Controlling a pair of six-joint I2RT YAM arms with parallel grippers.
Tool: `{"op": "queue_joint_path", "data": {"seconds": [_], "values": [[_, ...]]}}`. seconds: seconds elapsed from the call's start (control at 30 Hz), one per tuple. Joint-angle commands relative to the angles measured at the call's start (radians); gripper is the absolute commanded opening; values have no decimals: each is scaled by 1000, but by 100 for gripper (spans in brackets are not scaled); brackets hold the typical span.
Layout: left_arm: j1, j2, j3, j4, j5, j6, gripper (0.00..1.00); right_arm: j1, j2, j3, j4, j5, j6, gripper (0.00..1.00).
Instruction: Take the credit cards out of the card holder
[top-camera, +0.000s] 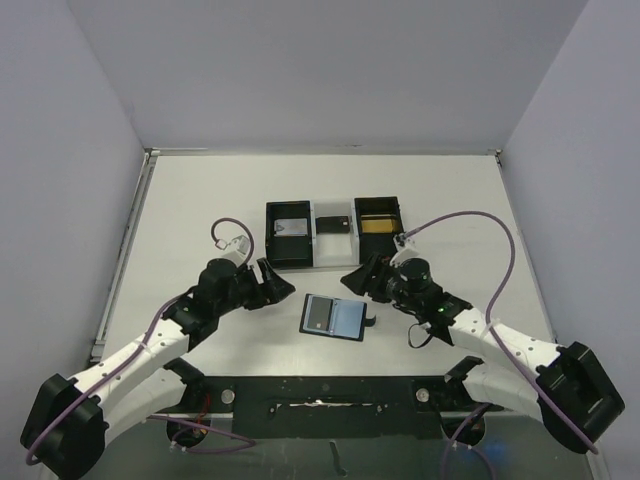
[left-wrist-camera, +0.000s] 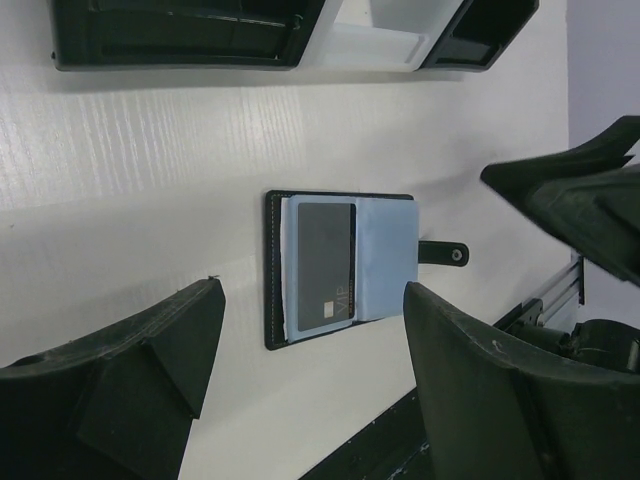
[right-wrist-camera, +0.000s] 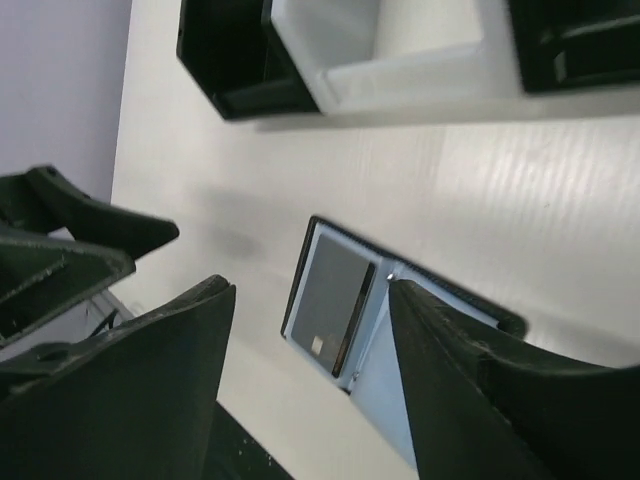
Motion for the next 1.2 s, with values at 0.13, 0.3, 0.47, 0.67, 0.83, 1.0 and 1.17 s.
{"op": "queue_joint_path", "data": {"seconds": [0.13, 0.3, 0.47, 0.67, 0.83, 1.0, 1.17], "values": [[13, -21, -38, 141, 40, -33, 67, 162, 153, 56, 49, 100, 197, 44], [16, 38, -35, 175, 83, -43, 59, 209, 249, 76, 59, 87, 233, 39], [12, 126, -37, 255, 144, -76, 48, 220, 313, 70, 127, 24, 238, 36], [-26, 234, -30, 335, 163, -105, 39, 220, 374, 70, 139, 4, 244, 33], [-109, 352, 40, 293, 95, -81, 37, 204, 434, 66, 146, -12, 243, 32], [-131, 443, 51, 301, 93, -65, 33, 181, 451, 32, 185, -36, 245, 28], [-194, 495, 89, 251, 31, -61, 25, 126, 461, 26, 180, -116, 194, 23]]}}
